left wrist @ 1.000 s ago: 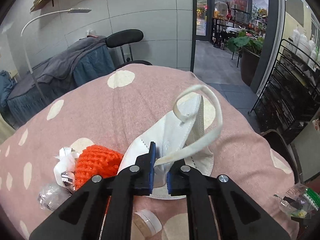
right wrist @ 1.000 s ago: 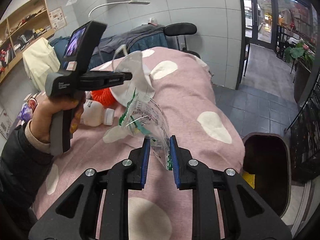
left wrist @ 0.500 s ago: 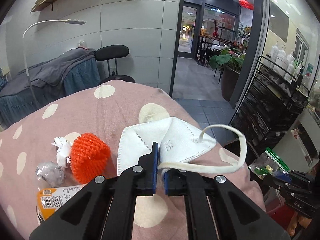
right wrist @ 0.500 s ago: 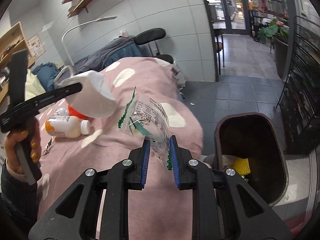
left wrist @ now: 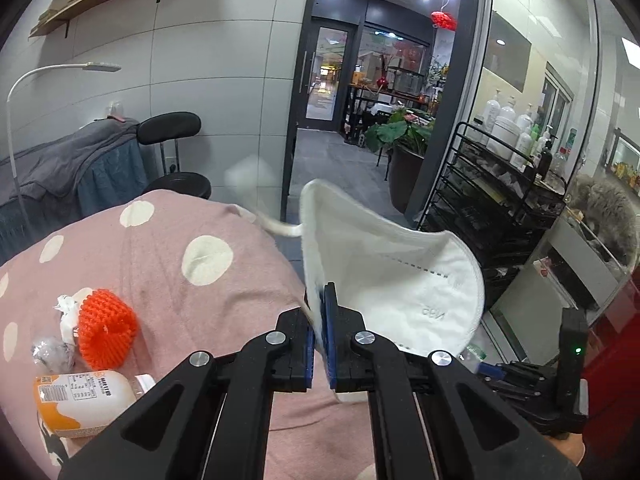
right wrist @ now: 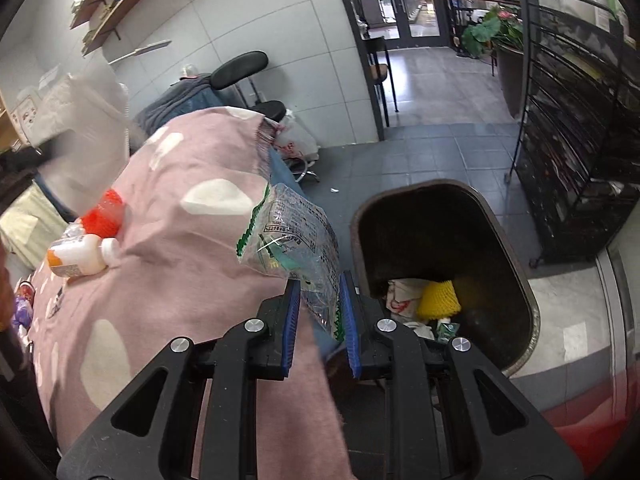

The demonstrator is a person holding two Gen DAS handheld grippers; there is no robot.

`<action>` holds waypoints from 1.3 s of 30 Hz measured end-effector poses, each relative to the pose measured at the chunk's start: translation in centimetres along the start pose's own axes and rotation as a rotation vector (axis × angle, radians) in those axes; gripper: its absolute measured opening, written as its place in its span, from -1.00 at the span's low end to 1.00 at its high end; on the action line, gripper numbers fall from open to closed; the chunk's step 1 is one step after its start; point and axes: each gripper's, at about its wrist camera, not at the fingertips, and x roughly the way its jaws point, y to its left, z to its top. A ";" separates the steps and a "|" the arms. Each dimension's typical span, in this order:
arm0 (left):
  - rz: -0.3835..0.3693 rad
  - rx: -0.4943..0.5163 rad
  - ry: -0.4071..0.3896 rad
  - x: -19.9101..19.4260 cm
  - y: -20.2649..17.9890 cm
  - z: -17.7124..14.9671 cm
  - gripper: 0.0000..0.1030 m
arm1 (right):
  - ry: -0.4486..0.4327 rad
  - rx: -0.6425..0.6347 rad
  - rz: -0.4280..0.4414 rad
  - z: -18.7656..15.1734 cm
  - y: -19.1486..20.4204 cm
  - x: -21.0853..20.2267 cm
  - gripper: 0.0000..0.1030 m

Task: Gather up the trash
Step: 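Drop the wrapper into the bin with the right gripper while the left carries the mask, then lower the mask with the left gripper into the bin and release it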

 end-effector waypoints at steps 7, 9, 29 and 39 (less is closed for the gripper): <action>-0.083 0.033 0.023 1.9 -3.9 0.3 -0.90 | 0.053 0.054 -0.068 -1.1 -4.0 2.7 -0.59; -0.099 0.042 0.038 2.6 -4.8 0.0 -0.90 | 0.075 0.071 -0.089 -1.4 -5.2 3.9 -0.59; -0.188 0.111 0.124 6.9 -11.0 -0.3 -0.90 | 0.163 0.193 -0.194 -4.3 -11.0 10.7 0.64; -0.202 0.174 0.244 11.5 -14.6 -2.6 -0.90 | 0.131 0.183 -0.240 -6.4 -11.5 7.2 0.65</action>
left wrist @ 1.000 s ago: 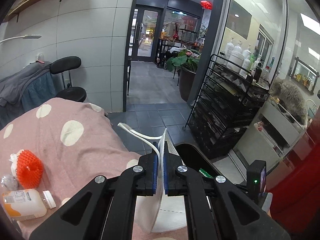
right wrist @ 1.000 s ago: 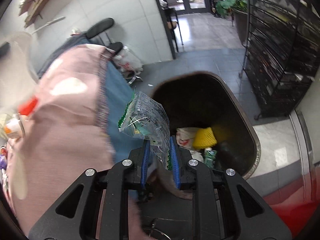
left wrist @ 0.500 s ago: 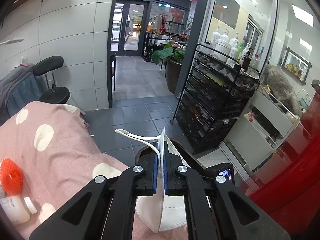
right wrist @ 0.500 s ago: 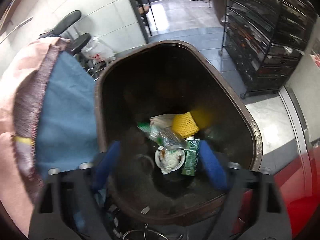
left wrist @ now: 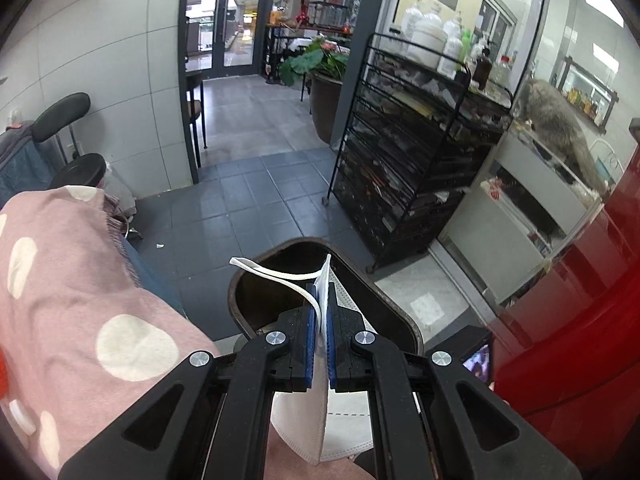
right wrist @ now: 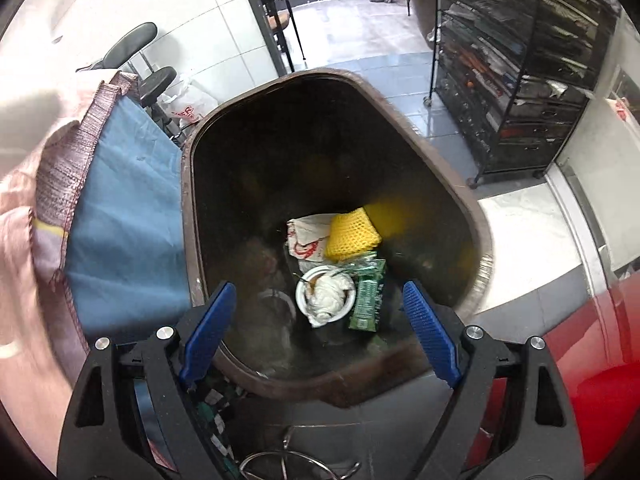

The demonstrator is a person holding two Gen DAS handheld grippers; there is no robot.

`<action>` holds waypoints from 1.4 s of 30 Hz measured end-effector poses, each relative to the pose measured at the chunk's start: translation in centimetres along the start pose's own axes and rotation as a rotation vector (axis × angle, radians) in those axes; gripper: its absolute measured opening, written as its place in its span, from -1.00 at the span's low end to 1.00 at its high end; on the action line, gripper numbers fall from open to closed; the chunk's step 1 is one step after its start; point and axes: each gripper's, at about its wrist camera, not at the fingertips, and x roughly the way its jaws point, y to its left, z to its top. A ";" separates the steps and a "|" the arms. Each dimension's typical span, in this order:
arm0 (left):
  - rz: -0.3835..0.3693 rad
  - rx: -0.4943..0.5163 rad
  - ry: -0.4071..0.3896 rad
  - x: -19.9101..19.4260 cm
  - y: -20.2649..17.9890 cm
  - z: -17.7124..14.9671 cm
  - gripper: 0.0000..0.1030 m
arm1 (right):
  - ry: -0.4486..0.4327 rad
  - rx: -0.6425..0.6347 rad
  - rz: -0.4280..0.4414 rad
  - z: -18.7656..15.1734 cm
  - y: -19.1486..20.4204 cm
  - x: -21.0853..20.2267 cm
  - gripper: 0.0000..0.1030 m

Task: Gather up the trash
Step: 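Lower the mask with the left gripper into the bin and release it, then return both tools from the bin to the table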

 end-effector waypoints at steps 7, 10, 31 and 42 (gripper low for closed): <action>0.008 0.038 0.061 2.6 -1.4 -0.4 -0.90 | -0.006 0.026 -0.023 -1.6 -1.6 -1.1 0.66; 0.022 0.066 0.075 3.8 -2.2 -0.3 -0.90 | -0.005 0.030 -0.029 -2.2 -1.9 -1.3 0.66; 0.014 0.022 0.082 6.7 -2.1 -1.5 0.83 | -0.037 0.048 -0.040 -3.3 -3.0 -3.5 0.67; 0.001 0.021 0.055 5.9 -2.1 -0.7 0.83 | -0.040 0.052 -0.028 -3.0 -2.5 -4.1 0.69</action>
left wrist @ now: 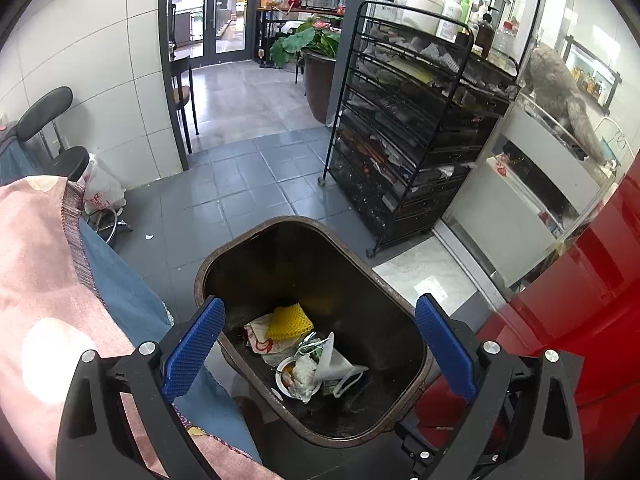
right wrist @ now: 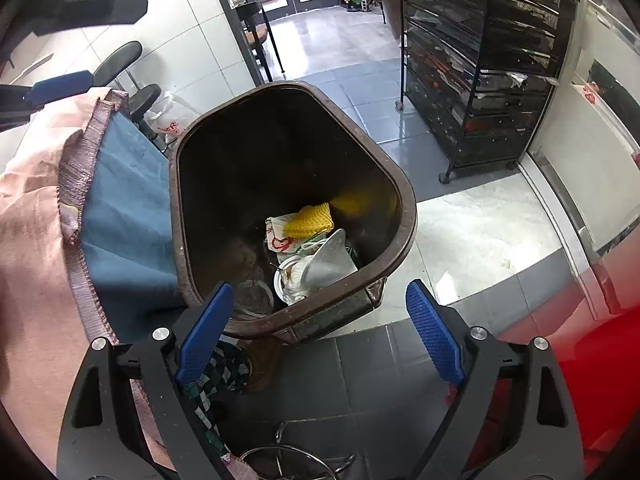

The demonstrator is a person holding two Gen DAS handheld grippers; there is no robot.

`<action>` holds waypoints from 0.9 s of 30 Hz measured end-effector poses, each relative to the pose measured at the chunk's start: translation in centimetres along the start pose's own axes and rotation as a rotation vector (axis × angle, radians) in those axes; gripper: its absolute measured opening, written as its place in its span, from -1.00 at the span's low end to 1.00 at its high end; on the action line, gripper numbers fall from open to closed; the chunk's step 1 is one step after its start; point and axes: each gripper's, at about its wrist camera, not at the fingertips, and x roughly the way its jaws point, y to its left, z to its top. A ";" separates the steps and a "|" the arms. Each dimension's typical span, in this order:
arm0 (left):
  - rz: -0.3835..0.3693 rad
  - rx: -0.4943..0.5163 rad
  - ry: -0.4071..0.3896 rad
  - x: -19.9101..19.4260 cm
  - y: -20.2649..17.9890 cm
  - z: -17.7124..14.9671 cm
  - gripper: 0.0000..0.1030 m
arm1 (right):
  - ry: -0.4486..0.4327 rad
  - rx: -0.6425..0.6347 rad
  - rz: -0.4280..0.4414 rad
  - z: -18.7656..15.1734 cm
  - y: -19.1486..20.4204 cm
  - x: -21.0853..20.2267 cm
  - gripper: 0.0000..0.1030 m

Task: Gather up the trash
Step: 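Return both tools from the bin to the table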

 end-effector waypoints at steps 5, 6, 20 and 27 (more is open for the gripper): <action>-0.021 0.007 -0.031 -2.1 -0.3 0.1 0.84 | -0.038 -0.018 0.014 0.7 0.6 -1.6 0.69; -0.023 0.011 -0.040 -2.7 -0.3 0.0 0.84 | -0.046 -0.021 0.023 0.8 0.9 -2.0 0.69; -0.020 0.156 0.023 -13.0 6.3 -6.3 0.85 | -0.113 -0.135 0.181 3.1 7.5 -6.3 0.75; 0.196 0.152 0.121 -17.9 15.5 -9.0 0.85 | -0.124 -0.227 0.297 4.2 11.9 -8.9 0.78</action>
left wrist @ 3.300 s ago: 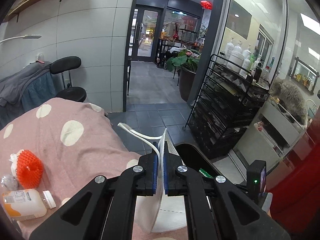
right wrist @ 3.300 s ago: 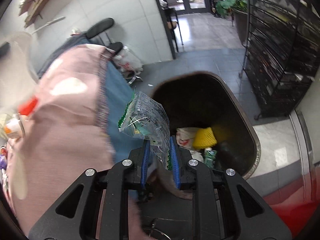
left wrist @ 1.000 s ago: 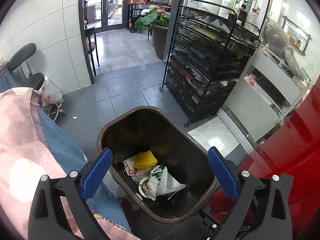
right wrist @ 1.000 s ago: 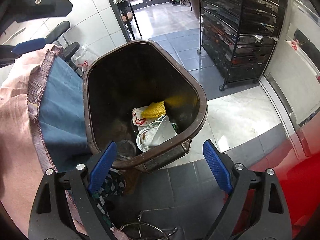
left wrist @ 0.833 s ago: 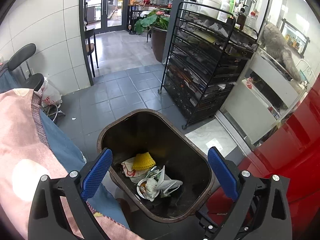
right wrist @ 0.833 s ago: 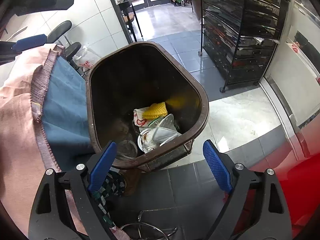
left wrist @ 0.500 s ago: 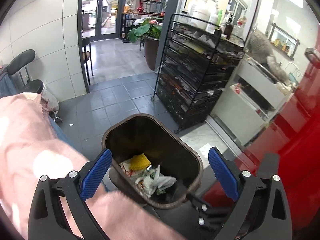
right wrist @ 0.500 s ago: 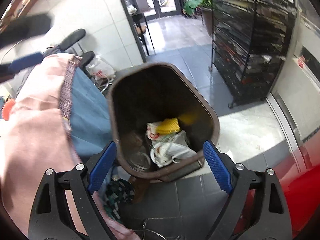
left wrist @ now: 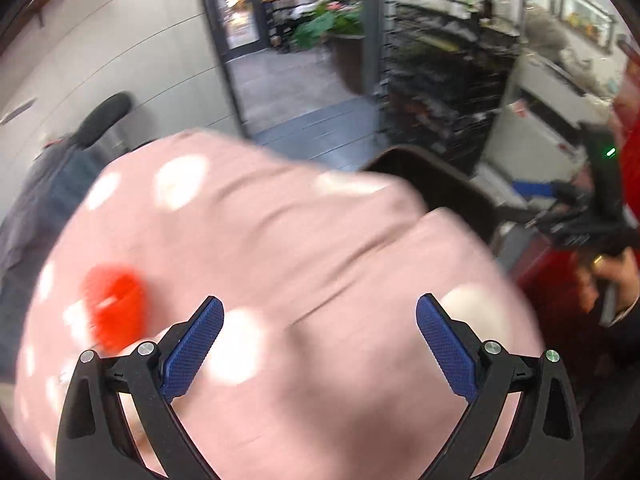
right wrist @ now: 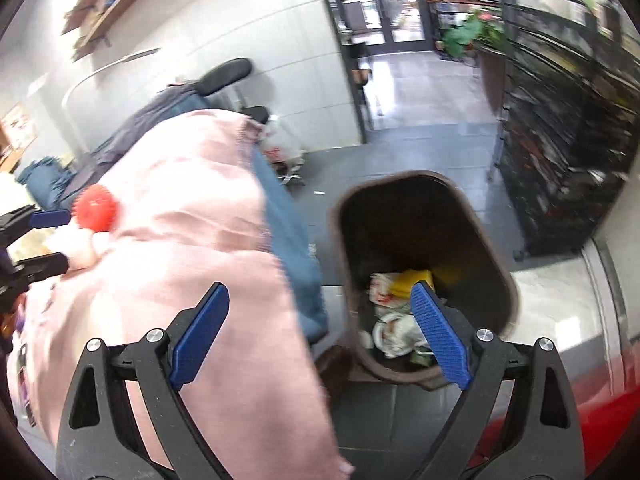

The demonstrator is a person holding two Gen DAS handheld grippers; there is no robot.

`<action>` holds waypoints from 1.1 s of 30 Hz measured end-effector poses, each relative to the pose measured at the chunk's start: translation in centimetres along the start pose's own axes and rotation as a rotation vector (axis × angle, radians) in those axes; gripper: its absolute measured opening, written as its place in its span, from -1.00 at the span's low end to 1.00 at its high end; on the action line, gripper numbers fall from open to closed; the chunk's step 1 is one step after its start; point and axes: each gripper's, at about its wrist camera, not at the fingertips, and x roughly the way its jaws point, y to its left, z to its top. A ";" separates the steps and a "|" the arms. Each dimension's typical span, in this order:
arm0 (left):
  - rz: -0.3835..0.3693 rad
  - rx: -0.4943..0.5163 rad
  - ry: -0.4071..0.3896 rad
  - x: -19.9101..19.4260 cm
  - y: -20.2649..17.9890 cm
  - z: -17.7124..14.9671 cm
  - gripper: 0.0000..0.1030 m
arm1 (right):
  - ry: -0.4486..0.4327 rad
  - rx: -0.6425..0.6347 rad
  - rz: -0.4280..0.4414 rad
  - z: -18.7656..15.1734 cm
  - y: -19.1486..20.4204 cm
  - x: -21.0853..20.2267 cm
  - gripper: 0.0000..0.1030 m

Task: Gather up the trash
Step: 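Return both tools from the bin to the table, then grasp the white bottle with orange label with the left gripper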

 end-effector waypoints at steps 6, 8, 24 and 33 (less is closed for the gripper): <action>0.181 0.109 0.187 1.3 5.5 -2.4 0.84 | 0.018 -0.050 0.145 1.5 5.0 0.7 0.79; 0.193 0.132 0.258 2.6 6.9 -3.1 0.82 | 0.024 -0.062 0.196 1.9 6.5 0.8 0.79; 0.143 0.120 0.378 7.3 11.2 -5.1 0.25 | 0.018 -0.196 0.397 3.4 14.7 0.7 0.80; 0.040 -0.131 0.142 3.3 10.9 -6.5 0.17 | 0.048 -0.231 0.390 5.6 17.1 2.7 0.80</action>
